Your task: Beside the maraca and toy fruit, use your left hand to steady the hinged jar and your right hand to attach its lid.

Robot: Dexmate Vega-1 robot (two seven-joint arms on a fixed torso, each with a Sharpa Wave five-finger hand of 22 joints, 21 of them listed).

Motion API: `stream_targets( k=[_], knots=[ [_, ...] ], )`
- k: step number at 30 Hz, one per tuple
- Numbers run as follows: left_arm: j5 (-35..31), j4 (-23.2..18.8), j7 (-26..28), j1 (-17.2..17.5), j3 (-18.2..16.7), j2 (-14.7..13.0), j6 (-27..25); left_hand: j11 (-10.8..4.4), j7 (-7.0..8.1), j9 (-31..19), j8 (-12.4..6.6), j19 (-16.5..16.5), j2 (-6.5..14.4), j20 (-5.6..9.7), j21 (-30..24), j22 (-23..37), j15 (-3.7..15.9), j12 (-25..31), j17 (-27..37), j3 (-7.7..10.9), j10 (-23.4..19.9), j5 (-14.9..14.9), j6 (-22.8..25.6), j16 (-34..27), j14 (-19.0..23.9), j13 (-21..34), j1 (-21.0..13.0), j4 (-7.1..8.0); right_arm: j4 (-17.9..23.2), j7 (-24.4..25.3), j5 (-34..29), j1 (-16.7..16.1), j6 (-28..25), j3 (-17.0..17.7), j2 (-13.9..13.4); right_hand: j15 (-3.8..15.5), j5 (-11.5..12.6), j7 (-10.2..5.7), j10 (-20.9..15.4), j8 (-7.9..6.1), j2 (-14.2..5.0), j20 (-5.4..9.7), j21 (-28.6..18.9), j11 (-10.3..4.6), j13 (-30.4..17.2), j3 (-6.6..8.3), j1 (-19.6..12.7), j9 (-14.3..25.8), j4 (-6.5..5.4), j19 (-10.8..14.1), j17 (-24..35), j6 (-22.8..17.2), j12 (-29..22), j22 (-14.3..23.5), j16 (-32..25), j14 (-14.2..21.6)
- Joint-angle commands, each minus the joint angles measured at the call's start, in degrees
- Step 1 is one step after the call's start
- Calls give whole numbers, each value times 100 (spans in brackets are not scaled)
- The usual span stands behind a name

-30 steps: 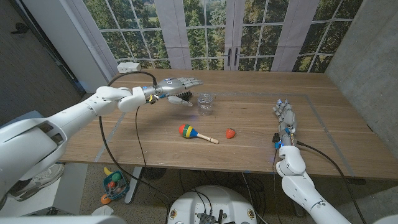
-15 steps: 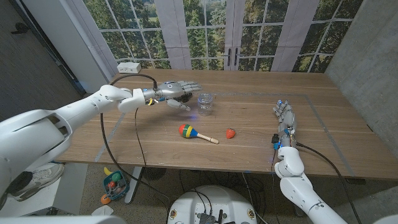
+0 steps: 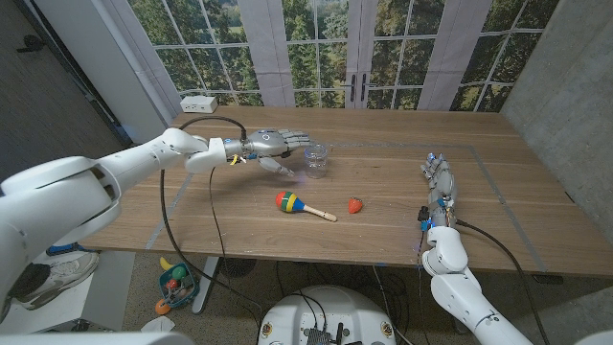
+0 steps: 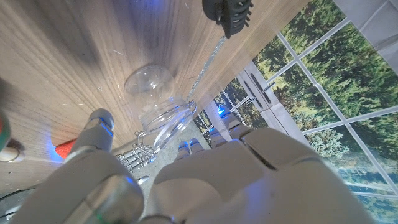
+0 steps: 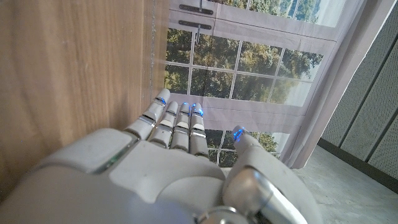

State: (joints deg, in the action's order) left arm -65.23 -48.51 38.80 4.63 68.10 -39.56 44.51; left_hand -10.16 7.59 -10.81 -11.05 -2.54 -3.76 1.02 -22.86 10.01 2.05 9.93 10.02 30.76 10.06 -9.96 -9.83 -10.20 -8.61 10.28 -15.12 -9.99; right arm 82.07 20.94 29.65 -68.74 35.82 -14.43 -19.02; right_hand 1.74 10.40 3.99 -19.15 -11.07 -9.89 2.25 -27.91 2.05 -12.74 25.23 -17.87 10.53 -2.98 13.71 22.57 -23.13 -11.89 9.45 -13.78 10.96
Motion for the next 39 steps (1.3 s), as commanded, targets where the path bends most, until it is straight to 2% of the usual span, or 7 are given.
stream_targets(
  k=[1,13,15,18,21,30,39],
  knots=[
    [168,99,-407,-204,311,134,101,-70,26,-29,-106,8,-27,-59,18,23,135,74,3,-27,694,-10,-843,-42,70,23,-111,-4,19,19,-21,-34,49,42,7,-20,-23,-13,-42,-46,21,87,30,-1,-12,17,-1,20,29,45,5,-52,-33,21,-33,41],
    [325,24,-994,-237,319,190,116,-104,-13,-22,-185,65,-57,-119,63,24,111,178,-1,-61,379,-12,-752,-62,173,19,-204,-6,59,57,-148,-27,48,46,-24,-25,-29,-10,-51,-44,41,74,63,8,-8,12,-8,20,77,58,-12,-65,-32,22,-31,42],
    [311,56,-1042,-259,346,222,139,-114,-22,-20,-202,74,-61,-120,71,25,115,187,-2,-67,337,-12,-722,-64,189,17,-218,-5,198,275,-401,-60,-67,44,-55,-38,-13,-15,-61,-40,61,68,81,13,-4,56,-95,19,181,80,-54,-67,-33,21,-14,55],
    [316,69,-1091,-272,359,236,148,-122,-36,-16,-231,90,-68,-121,82,26,126,197,-2,-78,278,-13,-666,-66,210,16,-237,-3,431,597,-788,-117,-325,28,-122,-113,83,21,-117,-33,121,-77,188,49,20,268,-555,12,729,154,-251,-99,-31,21,58,101],
    [324,79,-1109,-276,360,246,127,-128,-48,-12,-255,106,-75,-131,90,26,125,202,-3,-89,235,-14,-619,-67,227,15,-253,-2,717,900,-1194,-185,-688,-3,-229,-232,136,-16,-222,-48,144,-357,234,10,25,332,-750,12,980,223,-331,-168,-56,31,66,133],
    [333,244,-1077,-321,416,334,128,-99,-81,-6,-285,131,-88,-136,106,27,132,199,-4,-107,186,-15,-558,-70,260,14,-280,1,1422,1582,-2603,-273,-1765,-256,-607,-144,277,-73,-490,-127,112,-549,248,-51,-1,426,-1059,22,1254,459,-336,-466,-135,59,-126,508],
    [317,427,-960,-401,540,421,129,-85,-97,-2,-296,142,-96,-138,123,28,137,187,-4,-121,175,-16,-541,-68,280,13,-304,3,1865,1840,-3455,-227,-2560,-519,-875,-49,344,-125,-589,-152,93,-543,249,-85,-33,453,-1174,26,1283,546,-297,-597,-170,69,-211,621]
  ],
)
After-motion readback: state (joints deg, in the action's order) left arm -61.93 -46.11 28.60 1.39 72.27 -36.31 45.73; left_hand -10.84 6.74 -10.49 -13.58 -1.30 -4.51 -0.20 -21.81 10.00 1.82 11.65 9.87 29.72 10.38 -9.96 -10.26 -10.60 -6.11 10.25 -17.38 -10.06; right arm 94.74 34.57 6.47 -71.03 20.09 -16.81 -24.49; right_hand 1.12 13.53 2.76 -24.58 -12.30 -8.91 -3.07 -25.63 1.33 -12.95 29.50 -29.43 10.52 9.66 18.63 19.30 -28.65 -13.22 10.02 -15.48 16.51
